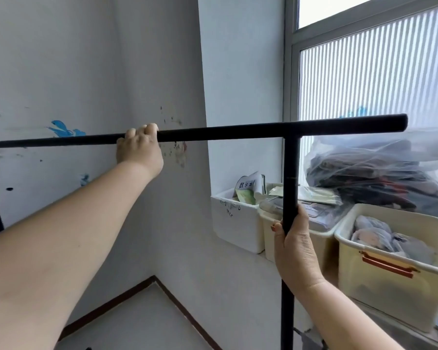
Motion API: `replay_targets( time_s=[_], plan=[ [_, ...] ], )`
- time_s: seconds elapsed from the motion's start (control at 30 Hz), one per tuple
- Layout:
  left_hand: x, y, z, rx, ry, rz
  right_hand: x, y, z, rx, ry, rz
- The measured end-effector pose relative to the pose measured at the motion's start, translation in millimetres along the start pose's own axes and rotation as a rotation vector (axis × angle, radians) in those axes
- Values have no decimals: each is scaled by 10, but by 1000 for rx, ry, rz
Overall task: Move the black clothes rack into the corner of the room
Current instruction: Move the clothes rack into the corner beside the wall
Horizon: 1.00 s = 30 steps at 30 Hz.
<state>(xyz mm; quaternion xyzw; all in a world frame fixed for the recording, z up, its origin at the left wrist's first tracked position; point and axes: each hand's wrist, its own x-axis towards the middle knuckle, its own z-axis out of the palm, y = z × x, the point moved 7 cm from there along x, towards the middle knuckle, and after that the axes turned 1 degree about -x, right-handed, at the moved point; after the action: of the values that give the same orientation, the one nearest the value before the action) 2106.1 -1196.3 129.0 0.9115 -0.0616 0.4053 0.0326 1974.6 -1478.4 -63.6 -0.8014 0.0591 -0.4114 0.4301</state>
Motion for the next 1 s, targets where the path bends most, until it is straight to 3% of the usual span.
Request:
replay_targets(
  time_s=[0.43,0.7,1.0],
  plan=[
    [493,-351,565,79,-37,-64,629,168,876,46,-118,-5],
    [869,-1027,973,44,85,4,938,28,1662,102,-120,-40],
    [1242,-1657,1333,-33,116,20,1216,-85,2543,134,-127,-49]
  ],
)
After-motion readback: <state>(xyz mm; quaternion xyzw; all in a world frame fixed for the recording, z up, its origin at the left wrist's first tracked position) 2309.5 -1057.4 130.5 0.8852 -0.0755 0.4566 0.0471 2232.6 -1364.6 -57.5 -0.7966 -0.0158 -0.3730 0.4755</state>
